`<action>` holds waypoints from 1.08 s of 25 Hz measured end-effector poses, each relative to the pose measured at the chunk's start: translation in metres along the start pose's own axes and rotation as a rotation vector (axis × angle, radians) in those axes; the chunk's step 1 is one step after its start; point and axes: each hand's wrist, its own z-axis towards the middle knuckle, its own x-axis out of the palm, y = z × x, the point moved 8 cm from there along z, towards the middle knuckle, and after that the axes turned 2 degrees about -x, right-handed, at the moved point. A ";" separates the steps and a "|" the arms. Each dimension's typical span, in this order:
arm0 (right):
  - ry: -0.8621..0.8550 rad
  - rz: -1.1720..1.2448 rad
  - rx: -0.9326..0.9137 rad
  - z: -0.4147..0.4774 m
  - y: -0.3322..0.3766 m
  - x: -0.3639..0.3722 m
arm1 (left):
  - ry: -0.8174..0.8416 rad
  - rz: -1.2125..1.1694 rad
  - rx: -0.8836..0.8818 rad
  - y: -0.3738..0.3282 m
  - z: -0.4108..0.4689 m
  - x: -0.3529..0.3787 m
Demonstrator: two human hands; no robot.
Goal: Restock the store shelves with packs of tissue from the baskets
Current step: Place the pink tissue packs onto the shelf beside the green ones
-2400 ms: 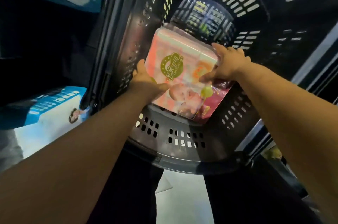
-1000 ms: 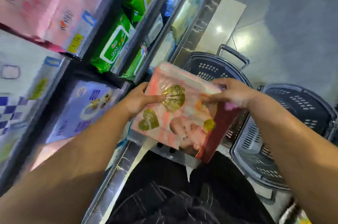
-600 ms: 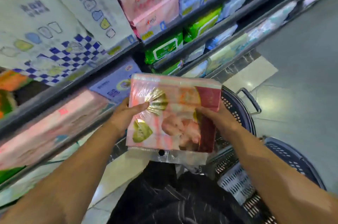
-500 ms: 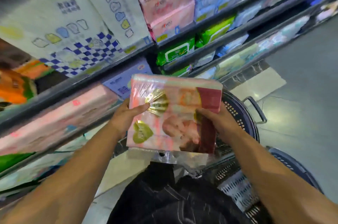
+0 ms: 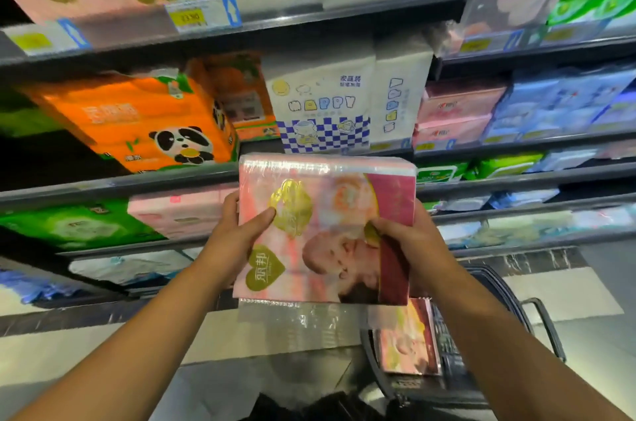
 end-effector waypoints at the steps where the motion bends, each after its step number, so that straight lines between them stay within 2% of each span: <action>1: -0.007 -0.018 -0.007 -0.002 0.007 0.013 | -0.005 -0.021 0.021 -0.006 -0.004 -0.013; 14: 0.039 -0.082 -0.257 -0.056 0.114 0.185 | 0.003 -0.131 0.268 -0.121 -0.057 -0.161; 23: 0.064 -0.090 -0.407 -0.065 0.183 0.318 | -0.109 -0.115 0.469 -0.209 -0.082 -0.280; 27: 0.084 -0.090 -0.454 -0.049 0.207 0.371 | -0.165 -0.075 0.496 -0.245 -0.083 -0.320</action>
